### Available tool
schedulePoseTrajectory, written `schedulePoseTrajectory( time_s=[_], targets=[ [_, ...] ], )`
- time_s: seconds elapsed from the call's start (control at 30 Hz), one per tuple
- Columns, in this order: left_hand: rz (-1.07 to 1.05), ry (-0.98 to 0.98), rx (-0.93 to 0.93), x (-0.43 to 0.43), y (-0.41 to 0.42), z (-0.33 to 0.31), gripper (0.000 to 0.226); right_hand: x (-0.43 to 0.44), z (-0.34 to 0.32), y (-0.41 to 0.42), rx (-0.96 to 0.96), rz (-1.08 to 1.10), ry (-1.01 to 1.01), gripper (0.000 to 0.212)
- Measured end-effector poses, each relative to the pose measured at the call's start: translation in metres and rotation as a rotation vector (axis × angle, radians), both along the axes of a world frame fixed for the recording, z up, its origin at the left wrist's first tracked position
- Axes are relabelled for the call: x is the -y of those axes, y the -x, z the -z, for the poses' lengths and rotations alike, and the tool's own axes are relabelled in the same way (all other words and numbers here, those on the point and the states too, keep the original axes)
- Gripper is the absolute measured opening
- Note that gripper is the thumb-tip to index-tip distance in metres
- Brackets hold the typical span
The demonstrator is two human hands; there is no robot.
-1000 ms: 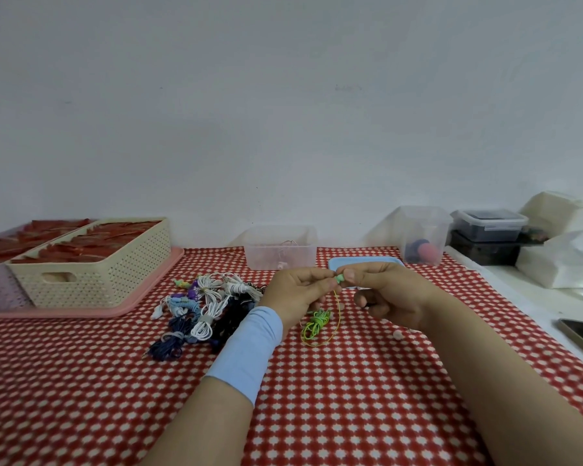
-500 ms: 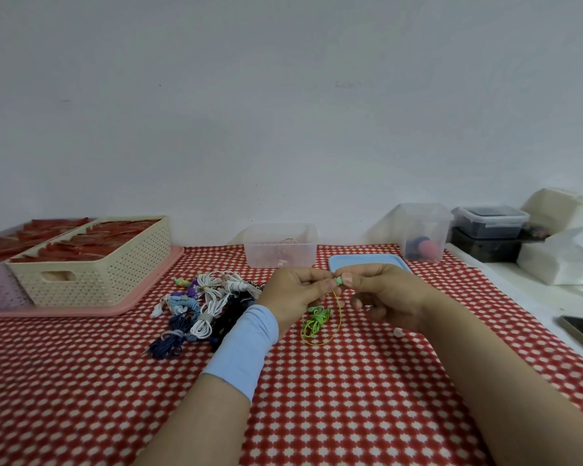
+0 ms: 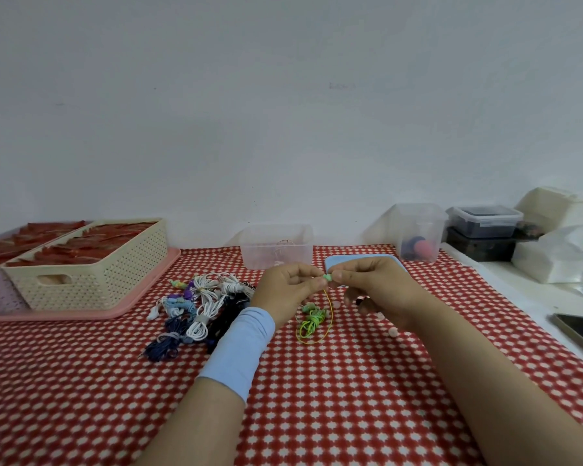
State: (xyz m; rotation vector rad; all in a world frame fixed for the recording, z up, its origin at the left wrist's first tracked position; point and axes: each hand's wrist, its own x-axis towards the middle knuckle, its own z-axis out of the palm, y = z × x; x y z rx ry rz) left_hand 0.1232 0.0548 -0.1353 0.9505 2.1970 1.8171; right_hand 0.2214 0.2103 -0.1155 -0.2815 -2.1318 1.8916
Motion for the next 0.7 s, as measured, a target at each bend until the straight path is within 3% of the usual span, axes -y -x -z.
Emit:
schedulePoseTrajectory(
  time_s=[0.27,0.4,0.7],
  targets=[
    [0.042,0.025,-0.077,0.0026,-0.0001,-0.0026,0.018,-0.0034,0.0013,-0.0009,0.003,-0.041,-0.014,0.017],
    [0.062,0.016,-0.085,0.0041,-0.0023,-0.0053,0.014,-0.0010,0.0017,-0.0015,0.000,-0.061,-0.004,0.028],
    [0.082,-0.001,-0.074,0.0027,-0.0052,-0.0051,0.012,-0.0052,0.0024,-0.0003,0.004,-0.121,0.064,0.025]
  ],
)
